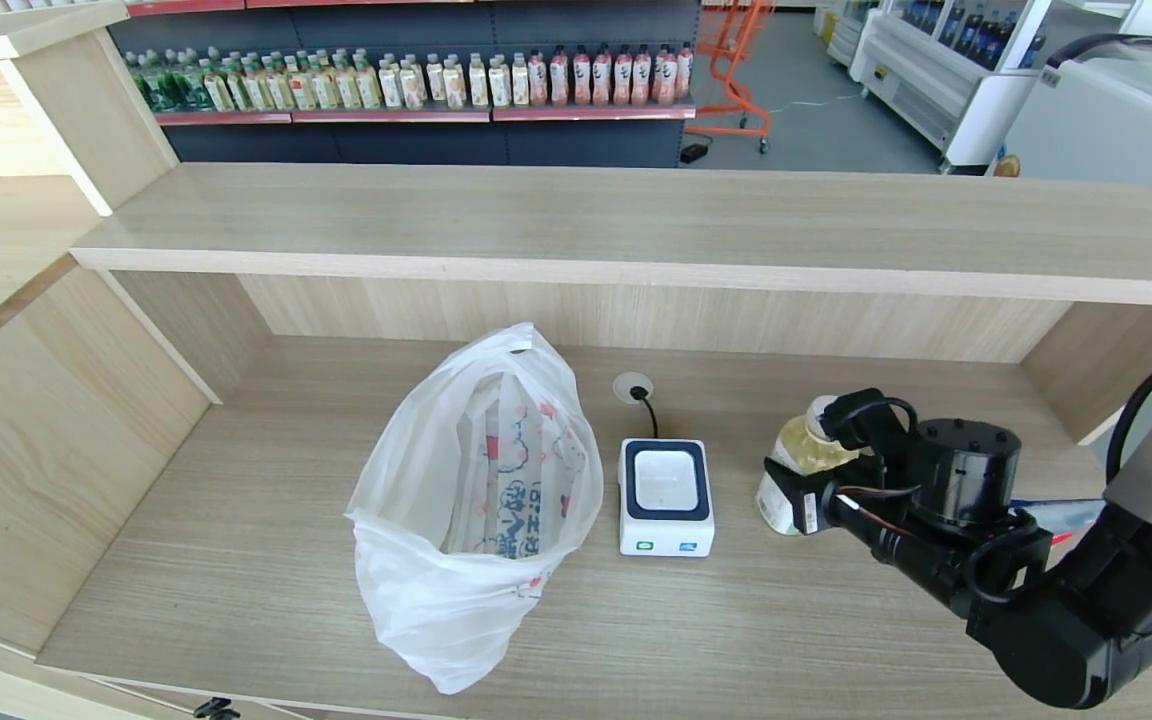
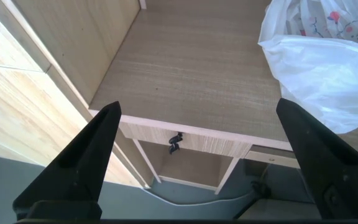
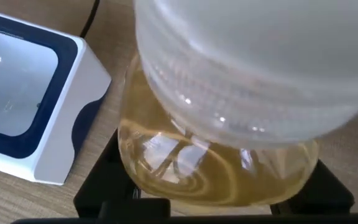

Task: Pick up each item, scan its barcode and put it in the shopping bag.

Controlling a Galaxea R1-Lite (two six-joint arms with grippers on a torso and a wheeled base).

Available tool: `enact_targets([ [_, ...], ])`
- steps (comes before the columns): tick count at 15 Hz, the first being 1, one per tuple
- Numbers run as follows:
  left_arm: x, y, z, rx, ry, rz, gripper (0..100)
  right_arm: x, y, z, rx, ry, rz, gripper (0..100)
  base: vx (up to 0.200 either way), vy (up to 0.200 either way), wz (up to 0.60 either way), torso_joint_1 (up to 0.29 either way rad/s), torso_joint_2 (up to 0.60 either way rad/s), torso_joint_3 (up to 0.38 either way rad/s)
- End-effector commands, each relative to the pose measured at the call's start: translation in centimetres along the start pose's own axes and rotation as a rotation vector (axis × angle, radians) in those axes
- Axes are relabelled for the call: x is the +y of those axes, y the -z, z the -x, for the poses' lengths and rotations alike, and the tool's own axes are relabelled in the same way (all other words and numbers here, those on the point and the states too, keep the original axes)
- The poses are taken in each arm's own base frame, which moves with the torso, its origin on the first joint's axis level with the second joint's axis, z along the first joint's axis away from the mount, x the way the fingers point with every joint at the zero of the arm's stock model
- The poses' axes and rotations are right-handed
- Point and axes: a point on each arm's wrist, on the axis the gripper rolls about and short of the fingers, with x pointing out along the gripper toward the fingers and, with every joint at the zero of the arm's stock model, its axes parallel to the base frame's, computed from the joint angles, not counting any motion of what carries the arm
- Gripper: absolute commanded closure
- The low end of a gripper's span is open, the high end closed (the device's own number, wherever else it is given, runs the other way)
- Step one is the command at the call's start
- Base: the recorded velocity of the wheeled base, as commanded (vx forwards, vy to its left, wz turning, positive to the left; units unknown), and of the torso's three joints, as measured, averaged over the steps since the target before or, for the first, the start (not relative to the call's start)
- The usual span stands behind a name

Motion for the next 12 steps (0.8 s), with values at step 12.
enact_targets([
  [12,0.0,0.0,0.0,0.002,-0.001,0.000,0,-4.1,-12.2,13.7,-0.076,-0.688,-0.269,100,0.000,0.000,0.00,0.000,0.00,0.000],
])
